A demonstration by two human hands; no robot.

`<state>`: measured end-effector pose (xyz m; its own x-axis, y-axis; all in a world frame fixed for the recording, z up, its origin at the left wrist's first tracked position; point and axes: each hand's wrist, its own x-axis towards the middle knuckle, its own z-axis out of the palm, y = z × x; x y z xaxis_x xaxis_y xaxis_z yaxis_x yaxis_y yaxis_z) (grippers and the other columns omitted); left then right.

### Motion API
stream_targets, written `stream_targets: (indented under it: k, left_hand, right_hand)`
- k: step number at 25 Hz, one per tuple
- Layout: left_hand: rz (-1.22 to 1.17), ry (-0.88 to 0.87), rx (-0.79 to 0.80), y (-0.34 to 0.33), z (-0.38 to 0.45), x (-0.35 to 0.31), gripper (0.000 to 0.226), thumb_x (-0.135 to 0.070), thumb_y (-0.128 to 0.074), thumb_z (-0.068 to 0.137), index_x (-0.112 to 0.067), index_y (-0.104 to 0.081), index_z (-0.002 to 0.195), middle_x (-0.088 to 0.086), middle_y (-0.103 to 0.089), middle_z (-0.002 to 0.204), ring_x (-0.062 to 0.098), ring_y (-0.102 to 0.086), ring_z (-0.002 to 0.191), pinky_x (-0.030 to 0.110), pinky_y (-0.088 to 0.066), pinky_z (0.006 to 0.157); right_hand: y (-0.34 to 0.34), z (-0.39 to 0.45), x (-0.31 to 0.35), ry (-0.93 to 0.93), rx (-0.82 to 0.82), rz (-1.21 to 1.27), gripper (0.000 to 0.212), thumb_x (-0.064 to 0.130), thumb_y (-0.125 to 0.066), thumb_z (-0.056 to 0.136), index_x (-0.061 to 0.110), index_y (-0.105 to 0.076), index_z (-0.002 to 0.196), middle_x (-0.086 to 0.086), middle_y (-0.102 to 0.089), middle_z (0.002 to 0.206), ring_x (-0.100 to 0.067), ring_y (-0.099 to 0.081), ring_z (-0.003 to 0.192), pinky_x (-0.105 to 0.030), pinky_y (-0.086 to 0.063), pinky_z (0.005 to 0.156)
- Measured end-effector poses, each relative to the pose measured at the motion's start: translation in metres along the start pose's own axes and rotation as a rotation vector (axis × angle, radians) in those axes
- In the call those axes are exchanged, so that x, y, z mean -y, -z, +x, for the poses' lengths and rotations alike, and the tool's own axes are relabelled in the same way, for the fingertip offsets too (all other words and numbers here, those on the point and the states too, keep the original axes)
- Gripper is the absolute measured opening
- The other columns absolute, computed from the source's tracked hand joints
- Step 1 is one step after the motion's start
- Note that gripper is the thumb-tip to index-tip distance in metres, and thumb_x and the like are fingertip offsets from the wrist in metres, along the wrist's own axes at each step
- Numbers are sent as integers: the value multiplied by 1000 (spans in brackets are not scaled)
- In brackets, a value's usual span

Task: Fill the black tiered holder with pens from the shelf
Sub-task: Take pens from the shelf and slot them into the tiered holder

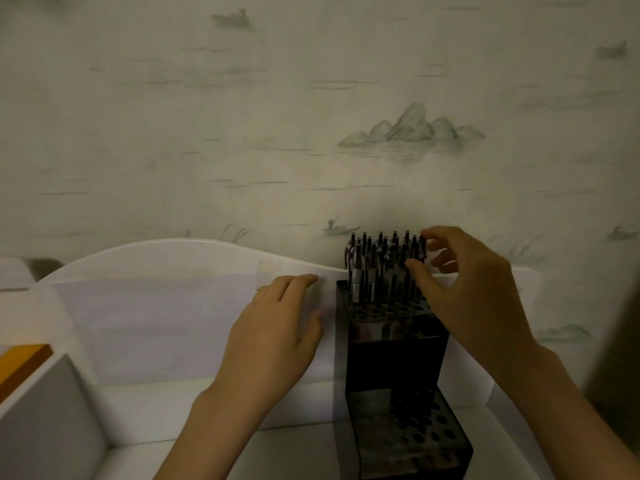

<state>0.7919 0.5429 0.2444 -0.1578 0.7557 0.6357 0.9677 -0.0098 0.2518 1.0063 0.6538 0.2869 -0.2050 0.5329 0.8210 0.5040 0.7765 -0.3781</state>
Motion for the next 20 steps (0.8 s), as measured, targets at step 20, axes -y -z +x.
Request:
stream_targets:
  k: [20]
  left_hand:
    - [435,650,-65,173,-256,128,50,-44,-51,93,-33,-37,140,-11,-44,139,15,-45,123,28,-46,89]
  right_hand:
    - [-194,-150,266,442,773,465,61,61,-53,86,36,-34,138,13,-52,134,-8,-52,118,-25,-51,90]
